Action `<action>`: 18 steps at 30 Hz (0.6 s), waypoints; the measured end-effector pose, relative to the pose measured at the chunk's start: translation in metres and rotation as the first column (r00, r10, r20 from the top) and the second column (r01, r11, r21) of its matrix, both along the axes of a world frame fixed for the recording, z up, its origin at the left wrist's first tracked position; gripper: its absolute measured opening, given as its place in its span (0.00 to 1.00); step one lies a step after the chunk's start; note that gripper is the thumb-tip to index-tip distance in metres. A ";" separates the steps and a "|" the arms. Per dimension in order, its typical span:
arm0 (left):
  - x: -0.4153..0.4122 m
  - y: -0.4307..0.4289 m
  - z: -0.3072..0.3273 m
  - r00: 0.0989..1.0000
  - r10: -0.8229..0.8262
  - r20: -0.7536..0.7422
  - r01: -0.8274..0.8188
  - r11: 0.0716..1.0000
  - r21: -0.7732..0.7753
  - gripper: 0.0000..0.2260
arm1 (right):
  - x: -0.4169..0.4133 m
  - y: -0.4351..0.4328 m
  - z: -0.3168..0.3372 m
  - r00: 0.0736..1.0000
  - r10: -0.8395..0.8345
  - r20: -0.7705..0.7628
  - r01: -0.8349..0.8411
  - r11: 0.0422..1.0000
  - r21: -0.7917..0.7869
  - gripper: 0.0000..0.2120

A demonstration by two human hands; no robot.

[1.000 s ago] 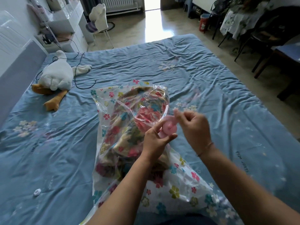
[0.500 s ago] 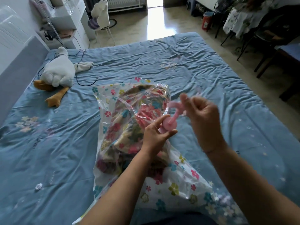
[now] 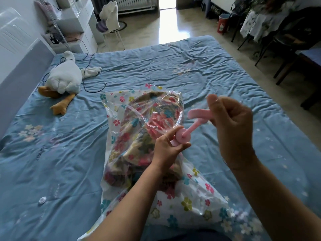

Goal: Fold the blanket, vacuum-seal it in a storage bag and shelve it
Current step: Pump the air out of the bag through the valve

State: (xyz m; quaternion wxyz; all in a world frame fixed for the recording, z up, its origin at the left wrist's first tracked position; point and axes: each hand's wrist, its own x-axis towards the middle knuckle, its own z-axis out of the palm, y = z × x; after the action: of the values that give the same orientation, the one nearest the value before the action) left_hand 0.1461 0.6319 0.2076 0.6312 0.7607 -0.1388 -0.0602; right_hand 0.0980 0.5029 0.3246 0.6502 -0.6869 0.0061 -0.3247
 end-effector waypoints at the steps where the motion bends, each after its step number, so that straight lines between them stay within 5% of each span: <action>1: 0.000 0.000 -0.001 1.000 0.003 0.009 -0.004 1.000 0.015 0.27 | 0.001 0.002 -0.002 1.000 -0.013 0.002 0.012 1.000 0.012 0.29; 7: -0.006 -0.002 -0.004 0.999 -0.034 -0.001 0.034 0.999 0.003 0.25 | 0.008 -0.001 -0.081 0.864 -0.060 -0.500 -0.084 0.962 -0.261 0.31; 14: 0.002 -0.002 -0.002 0.999 0.018 0.044 -0.018 1.000 0.008 0.28 | 0.001 0.002 0.005 0.995 0.101 0.000 -0.101 0.993 0.068 0.29; 18: -0.001 -0.002 -0.004 1.000 0.003 0.030 -0.003 1.000 0.001 0.26 | 0.007 0.006 -0.055 0.951 0.002 -0.308 -0.047 0.989 -0.140 0.27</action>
State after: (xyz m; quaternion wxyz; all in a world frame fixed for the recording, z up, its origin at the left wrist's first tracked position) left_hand 0.1448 0.6304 0.2039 0.6287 0.7621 -0.1473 -0.0479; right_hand 0.1046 0.5090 0.2694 0.5936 -0.7745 0.0748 -0.2054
